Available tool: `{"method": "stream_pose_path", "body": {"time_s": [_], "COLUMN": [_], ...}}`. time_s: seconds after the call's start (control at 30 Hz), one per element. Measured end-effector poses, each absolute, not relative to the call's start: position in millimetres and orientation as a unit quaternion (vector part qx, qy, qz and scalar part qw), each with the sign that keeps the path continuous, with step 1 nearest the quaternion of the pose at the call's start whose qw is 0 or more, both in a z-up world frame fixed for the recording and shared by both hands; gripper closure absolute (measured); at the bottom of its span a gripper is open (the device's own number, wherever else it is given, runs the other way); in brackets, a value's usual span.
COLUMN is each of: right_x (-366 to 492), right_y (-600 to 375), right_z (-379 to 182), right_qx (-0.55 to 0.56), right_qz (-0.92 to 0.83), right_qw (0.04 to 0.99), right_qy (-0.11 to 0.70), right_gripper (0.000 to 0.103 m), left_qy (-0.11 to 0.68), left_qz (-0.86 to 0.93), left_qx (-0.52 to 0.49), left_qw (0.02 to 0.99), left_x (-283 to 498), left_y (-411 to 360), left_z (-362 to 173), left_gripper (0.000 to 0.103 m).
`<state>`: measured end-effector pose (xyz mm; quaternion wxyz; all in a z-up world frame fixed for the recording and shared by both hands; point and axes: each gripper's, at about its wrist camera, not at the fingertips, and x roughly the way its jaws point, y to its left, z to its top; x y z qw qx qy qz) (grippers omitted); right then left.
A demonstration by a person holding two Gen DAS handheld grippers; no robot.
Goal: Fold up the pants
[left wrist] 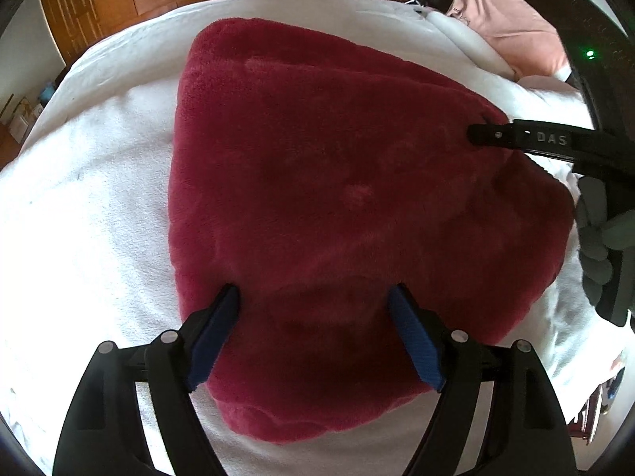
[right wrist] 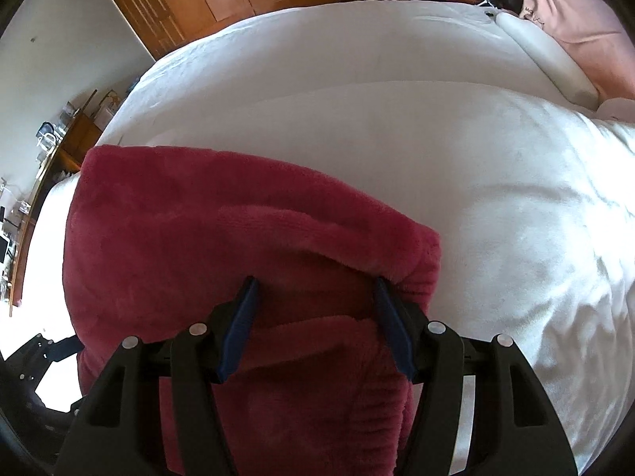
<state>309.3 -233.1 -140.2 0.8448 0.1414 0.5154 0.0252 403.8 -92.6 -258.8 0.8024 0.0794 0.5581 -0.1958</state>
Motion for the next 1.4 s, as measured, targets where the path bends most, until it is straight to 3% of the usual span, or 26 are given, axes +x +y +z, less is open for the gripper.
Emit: {"method": "stream_pose_path", "body": {"time_s": [0.3,0.57,0.77,1.03,1.4], "right_x": [227,200,208,210,170], "right_y": [-208,-203,-226,-214,-204], "right_z": [-105,-164,-206,-201,-146], "right_qx": [0.056,0.033,0.118,0.077,0.059], "right_qz": [0.030,0.008,-0.003,-0.015,-0.065], "right_qw": [0.873,0.855,0.828,0.832,0.861], "right_qy": [0.484,0.518,0.548,0.550,0.501], "right_gripper": [0.042,0.041,0.033,0.033,0.033], "left_qy": [0.562,0.564,0.568,0.556,0.504], "left_qz": [-0.171,-0.159,-0.143,-0.134,-0.157], "left_qx": [0.073,0.088,0.092,0.092,0.118], "left_qw": [0.806,0.805,0.805,0.815,0.841], "left_x": [399,389,386,379,356], "left_y": [-102,-106,-83,-68,-70], "left_z": [-251,-250,-256,-247,-210], "left_gripper": [0.024,0.024,0.024,0.024,0.023]}}
